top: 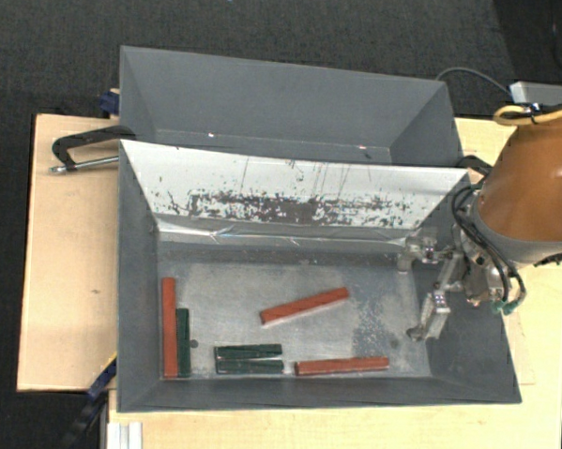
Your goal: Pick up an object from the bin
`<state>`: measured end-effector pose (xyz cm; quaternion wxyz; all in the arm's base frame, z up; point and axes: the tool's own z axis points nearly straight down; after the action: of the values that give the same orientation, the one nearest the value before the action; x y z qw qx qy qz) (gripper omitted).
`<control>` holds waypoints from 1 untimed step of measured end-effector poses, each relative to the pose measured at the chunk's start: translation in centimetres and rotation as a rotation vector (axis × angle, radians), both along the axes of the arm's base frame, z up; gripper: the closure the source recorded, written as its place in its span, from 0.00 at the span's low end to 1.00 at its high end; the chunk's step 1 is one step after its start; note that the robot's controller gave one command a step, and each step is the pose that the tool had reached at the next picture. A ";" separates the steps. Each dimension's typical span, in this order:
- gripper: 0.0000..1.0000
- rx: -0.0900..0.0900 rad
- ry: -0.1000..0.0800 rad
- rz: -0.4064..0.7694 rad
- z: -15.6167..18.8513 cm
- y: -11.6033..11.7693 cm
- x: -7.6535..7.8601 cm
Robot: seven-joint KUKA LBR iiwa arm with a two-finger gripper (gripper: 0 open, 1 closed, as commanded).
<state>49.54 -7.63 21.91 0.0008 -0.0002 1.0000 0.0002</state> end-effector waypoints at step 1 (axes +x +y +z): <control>0.00 0.000 -0.002 0.103 -5.4 5.9 0.0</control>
Offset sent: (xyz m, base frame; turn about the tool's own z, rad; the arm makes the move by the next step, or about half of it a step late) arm 0.0105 0.0837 -0.0591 -0.1130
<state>49.59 -1.74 16.51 0.0019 -0.0518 0.9987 0.0001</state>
